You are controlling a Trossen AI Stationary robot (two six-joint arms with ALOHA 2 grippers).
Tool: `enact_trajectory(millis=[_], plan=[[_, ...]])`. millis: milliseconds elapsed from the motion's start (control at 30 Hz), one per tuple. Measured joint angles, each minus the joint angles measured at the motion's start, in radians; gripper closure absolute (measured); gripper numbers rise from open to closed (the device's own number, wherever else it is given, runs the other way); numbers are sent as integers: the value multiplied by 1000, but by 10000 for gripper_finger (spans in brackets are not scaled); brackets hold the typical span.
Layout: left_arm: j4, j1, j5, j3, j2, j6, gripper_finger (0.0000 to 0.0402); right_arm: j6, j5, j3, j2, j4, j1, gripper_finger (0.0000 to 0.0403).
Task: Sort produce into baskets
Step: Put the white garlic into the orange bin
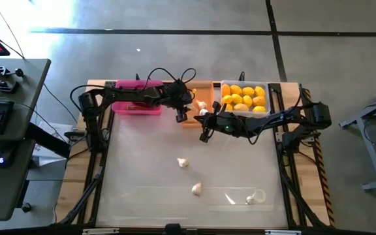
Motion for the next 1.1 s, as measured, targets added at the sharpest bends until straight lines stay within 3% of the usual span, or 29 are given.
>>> enact_trajectory(millis=[367,500,667,767,967,1100], plan=[[5,0,0,0,0,-24,177,0,0,0,0,-40,0,402],[27,-2,12,-14,-16,-19,179,0,26,0,0,-47,0,402],[223,-10,67,-119,-85,-27,205,7,31,0,0,-74,0,402],[361,-27,68,-223,-150,-34,217,10,-43,0,0,-106,0,402],[584,-89,69,-431,-304,-27,225,52,-303,0,2,-110,11,397],[698,-144,69,-581,-423,-47,225,26,-360,0,35,-113,76,354]])
